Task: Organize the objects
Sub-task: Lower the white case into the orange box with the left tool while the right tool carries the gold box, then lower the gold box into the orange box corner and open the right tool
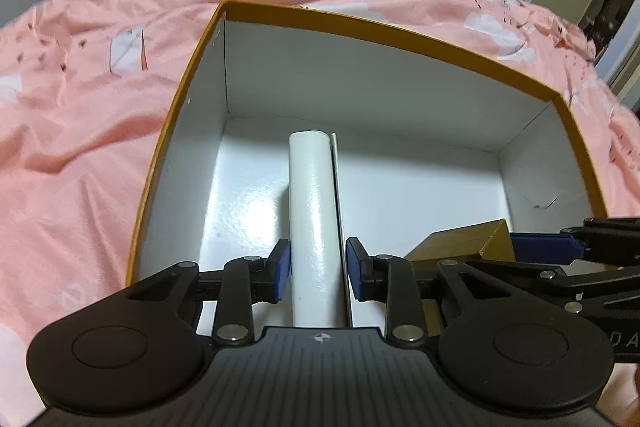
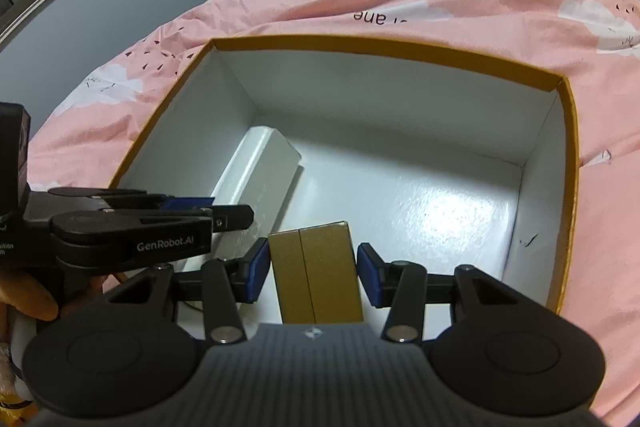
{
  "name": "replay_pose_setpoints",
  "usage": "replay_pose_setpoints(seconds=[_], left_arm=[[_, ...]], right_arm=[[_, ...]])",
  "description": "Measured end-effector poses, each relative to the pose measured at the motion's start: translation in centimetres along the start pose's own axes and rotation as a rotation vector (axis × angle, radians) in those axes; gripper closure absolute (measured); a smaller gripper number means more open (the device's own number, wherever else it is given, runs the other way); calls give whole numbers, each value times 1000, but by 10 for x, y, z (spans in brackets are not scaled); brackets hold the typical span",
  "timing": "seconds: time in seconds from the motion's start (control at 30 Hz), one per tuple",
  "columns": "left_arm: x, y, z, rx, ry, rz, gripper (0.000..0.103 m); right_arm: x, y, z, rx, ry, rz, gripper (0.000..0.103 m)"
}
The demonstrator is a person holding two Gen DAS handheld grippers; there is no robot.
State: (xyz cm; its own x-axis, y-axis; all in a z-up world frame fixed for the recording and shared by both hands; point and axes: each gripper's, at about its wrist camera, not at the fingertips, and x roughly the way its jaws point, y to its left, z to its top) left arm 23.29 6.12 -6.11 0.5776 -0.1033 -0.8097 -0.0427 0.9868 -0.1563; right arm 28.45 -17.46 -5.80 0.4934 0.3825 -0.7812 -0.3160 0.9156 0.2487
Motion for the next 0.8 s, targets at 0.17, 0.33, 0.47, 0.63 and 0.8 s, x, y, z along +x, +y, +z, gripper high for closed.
replay_pose_setpoints(seconds=[0.17, 0.33, 0.47, 0.63, 0.8], left_arm=[[-11, -16, -3, 104, -52, 108, 68], [-14, -29, -7, 183, -82, 191, 69], [-13, -35, -8, 230, -103, 260, 70], [-17, -33, -7, 252, -130, 325, 70], [-32, -26, -4, 219, -169, 263, 70]], right_arm=[[-2, 2, -2, -7, 3, 5, 54], [-4, 6, -2, -13, 6, 7, 54], [-6, 8, -2, -14, 6, 12, 53], [-7, 11, -3, -23, 11, 17, 53], [-5, 14, -1, -29, 13, 21, 53]])
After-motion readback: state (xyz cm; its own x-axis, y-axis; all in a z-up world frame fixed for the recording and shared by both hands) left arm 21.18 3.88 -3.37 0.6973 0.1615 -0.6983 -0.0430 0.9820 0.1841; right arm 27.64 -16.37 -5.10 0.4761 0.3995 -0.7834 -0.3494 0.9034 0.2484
